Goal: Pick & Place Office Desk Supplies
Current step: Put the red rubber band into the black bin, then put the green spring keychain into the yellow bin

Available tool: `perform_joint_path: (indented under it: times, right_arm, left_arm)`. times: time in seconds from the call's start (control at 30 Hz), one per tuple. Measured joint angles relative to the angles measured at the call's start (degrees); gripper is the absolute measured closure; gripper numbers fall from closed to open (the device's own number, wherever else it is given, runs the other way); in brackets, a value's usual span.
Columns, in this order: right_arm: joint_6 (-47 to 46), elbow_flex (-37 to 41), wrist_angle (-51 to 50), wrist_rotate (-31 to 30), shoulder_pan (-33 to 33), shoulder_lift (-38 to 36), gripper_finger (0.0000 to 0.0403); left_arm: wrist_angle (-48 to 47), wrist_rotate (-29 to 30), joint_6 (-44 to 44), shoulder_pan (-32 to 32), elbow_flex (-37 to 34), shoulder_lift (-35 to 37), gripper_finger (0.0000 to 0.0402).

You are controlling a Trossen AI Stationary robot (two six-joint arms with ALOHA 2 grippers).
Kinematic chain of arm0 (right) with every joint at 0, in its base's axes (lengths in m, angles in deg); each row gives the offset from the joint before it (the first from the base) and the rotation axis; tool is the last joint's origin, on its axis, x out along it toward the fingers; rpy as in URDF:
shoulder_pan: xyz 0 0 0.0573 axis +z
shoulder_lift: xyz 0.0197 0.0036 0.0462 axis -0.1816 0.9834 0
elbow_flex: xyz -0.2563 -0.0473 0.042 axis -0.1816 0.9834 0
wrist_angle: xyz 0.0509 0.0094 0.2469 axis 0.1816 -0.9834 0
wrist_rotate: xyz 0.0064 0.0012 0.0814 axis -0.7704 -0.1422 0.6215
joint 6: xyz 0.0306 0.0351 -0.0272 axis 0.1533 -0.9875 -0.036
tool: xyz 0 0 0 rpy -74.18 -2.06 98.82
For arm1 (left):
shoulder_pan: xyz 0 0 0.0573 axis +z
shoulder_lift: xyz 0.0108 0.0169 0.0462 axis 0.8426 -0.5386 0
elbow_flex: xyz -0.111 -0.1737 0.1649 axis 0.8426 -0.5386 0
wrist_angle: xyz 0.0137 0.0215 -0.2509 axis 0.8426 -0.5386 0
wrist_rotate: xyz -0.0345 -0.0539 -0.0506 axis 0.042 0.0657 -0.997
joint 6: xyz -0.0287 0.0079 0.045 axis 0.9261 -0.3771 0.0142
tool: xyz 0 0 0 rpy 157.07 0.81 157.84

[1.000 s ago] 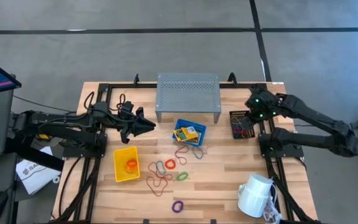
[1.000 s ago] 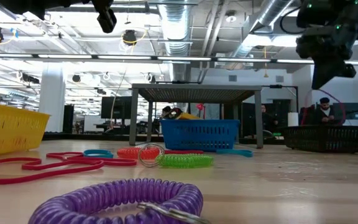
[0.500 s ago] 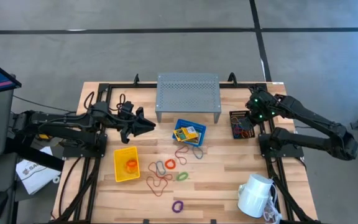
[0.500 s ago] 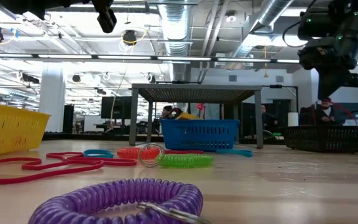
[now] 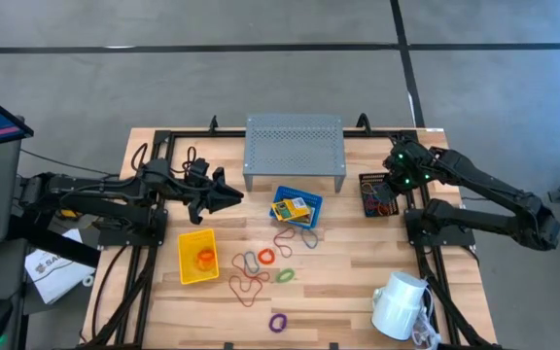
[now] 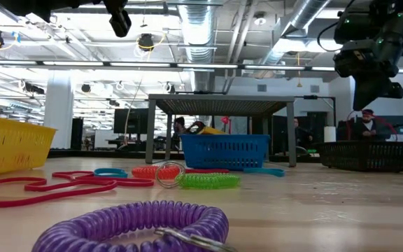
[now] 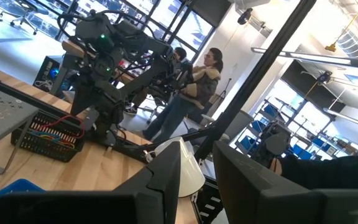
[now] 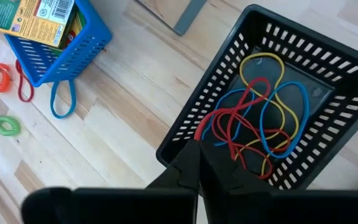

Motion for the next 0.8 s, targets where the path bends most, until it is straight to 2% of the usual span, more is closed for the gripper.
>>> perform_joint_path:
  times: [0.13, 0.37, 0.47, 0.53, 0.63, 0.73, 0.8]
  right_arm:
    - [0.3, -0.02, 0.0, -0.21, 0.0, 0.21, 0.0367]
    - [0.3, -0.04, -0.03, -2.61, -0.67, 2.58, 0.025]
    - [0.28, -0.04, 0.4, -2.7, -1.19, 3.48, 0.0217]
    - [0.26, -0.04, 1.61, -1.32, -1.39, 3.38, 0.0207]
    - [-1.04, -0.04, 5.49, 4.72, -0.71, 2.25, 0.0206]
    - [-4.59, -0.07, 12.08, 9.87, 2.3, 0.41, 0.0218]
    - [-7.48, -0.28, 16.91, 10.48, 5.8, -0.57, 0.0231]
  left_arm:
    - [-0.01, 0.0, 0.0, 0.0, 0.0, -0.01, 0.0312]
    - [0.0, 0.0, 0.0, 0.0, 0.0, 0.0, 0.0312]
    - [-0.01, 0.0, 0.0, 0.0, 0.0, 0.0, 0.0312]
    - [-0.02, 0.0, 0.0, 0.0, 0.0, 0.0, 0.0312]
    - [-0.02, 0.0, 0.09, 0.0, 0.0, 0.0, 0.0312]
    - [-0.02, 0.0, 0.11, 0.0, 0.0, -0.02, 0.0312]
    - [-0.02, 0.0, 0.12, 0.0, 0.0, -0.02, 0.0312]
